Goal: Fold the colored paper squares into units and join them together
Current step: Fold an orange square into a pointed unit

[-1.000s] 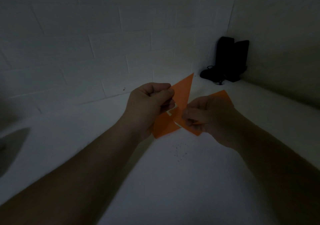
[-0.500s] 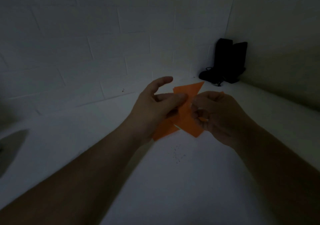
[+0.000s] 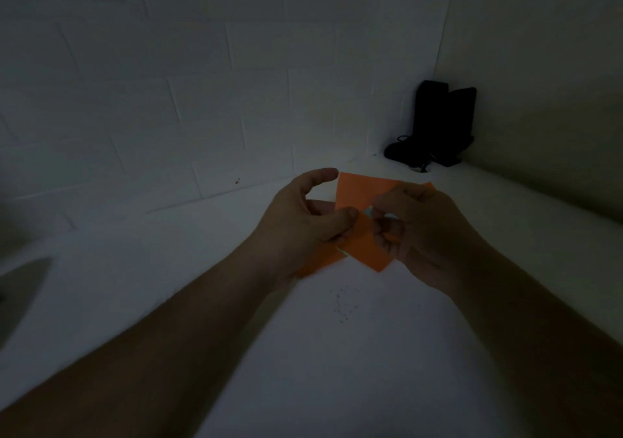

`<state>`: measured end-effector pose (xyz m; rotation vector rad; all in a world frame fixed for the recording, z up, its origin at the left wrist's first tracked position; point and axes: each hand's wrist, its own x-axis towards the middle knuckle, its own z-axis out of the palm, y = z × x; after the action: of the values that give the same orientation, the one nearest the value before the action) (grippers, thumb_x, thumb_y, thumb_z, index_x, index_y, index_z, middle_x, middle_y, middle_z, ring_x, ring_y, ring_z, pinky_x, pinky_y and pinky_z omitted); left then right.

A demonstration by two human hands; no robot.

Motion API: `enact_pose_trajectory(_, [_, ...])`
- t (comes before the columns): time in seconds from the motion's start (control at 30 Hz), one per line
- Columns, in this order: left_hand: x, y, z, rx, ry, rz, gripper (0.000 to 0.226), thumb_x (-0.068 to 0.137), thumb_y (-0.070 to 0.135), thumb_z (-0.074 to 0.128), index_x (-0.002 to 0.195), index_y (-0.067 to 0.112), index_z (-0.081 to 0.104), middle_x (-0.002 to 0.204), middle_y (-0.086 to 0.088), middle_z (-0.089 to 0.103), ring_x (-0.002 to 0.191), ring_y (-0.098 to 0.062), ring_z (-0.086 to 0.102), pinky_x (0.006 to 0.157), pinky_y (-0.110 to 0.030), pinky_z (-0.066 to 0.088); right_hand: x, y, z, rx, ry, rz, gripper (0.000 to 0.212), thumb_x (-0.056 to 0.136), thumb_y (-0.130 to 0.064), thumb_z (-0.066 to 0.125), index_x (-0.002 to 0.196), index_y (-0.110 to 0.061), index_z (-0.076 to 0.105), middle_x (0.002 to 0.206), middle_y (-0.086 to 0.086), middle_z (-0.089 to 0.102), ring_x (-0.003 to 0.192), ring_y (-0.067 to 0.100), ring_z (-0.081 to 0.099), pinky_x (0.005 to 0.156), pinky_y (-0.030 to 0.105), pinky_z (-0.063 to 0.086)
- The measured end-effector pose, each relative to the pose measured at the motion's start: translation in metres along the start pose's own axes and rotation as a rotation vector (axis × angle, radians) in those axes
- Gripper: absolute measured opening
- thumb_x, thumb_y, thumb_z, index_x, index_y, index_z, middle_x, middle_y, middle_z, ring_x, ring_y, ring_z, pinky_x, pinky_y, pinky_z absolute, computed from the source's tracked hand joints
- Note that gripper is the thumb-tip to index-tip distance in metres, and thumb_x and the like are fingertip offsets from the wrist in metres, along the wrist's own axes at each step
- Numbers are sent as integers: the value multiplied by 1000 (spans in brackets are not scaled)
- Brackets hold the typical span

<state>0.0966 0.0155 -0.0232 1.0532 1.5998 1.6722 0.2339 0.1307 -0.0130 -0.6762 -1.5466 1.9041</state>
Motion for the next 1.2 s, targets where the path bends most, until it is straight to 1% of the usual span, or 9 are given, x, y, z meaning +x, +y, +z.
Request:
enact_pose_trajectory(0.17, [4, -3, -4, 60, 12, -6, 64, 87, 7, 79, 142, 25, 52, 91, -17, 77, 82, -25, 75, 87, -41, 61, 3, -3, -7, 21, 27, -5, 23, 92, -6, 63, 70, -11, 59, 65, 3, 61, 60, 13, 60, 62, 30, 52])
enact_pose_trajectory(0.23, [4, -3, -7, 68, -3, -13, 64, 87, 9, 80, 142, 25, 52, 90, -16, 78, 82, -23, 75, 86, -39, 61, 4, -2, -9, 37, 42, -9, 23, 91, -5, 63, 70, -11, 57, 64, 3, 61, 61, 13, 61, 63, 29, 53])
enact_pose_trajectory(0.3, [4, -2, -9, 76, 16, -8, 56, 87, 10, 80, 137, 24, 56, 88, -14, 78, 82, -23, 74, 87, -37, 60, 6, -2, -11, 82, 52, -8, 22, 91, -7, 64, 71, -12, 58, 66, 3, 62, 62, 15, 63, 62, 29, 54])
enact_pose_trajectory(0.47, [8, -3, -14, 60, 83, -26, 37, 87, 8, 80, 118, 23, 67, 89, -14, 79, 87, -29, 75, 98, -49, 58, 7, -1, -14, 25, 26, -1, 25, 92, -11, 67, 67, -16, 67, 70, 3, 68, 64, 17, 65, 63, 31, 53])
enact_pose_trajectory(0.63, [10, -2, -23, 75, 67, -27, 46, 85, 8, 82, 125, 21, 63, 91, -15, 79, 87, -27, 76, 96, -45, 60, 8, -1, -17, 0, 59, -26, 26, 93, -9, 66, 67, -13, 67, 69, 5, 66, 65, 18, 63, 66, 32, 51])
enact_pose_trajectory(0.77, [9, 0, -23, 201, 102, -1, 49, 84, 15, 83, 128, 19, 62, 86, -7, 80, 83, -16, 77, 87, -32, 62, 9, -1, -19, -57, 61, -30, 16, 92, -10, 68, 76, -9, 69, 72, 5, 68, 64, 18, 64, 61, 30, 51])
enact_pose_trajectory(0.93, [11, -2, -28, 206, 132, -9, 43, 82, 15, 85, 119, 24, 63, 87, -9, 79, 86, -25, 77, 93, -41, 61, 9, -1, -19, -158, 30, -8, 15, 92, -11, 67, 77, -8, 68, 69, 4, 67, 66, 17, 64, 66, 33, 50])
enact_pose_trajectory(1.07, [10, 2, -28, 174, 134, 3, 49, 84, 15, 83, 128, 20, 62, 89, -8, 80, 85, -19, 78, 89, -33, 62, 11, 1, -21, -101, 79, -32, 16, 94, -10, 65, 78, -10, 66, 71, 3, 67, 65, 16, 64, 63, 31, 51])
enact_pose_trajectory(1.2, [9, 2, -28, 136, 121, -11, 44, 87, 14, 81, 127, 20, 64, 90, -8, 80, 89, -21, 77, 90, -33, 61, 11, 0, -24, -120, 100, -27, 11, 94, -12, 65, 83, -9, 68, 76, 5, 68, 70, 19, 64, 65, 32, 52])
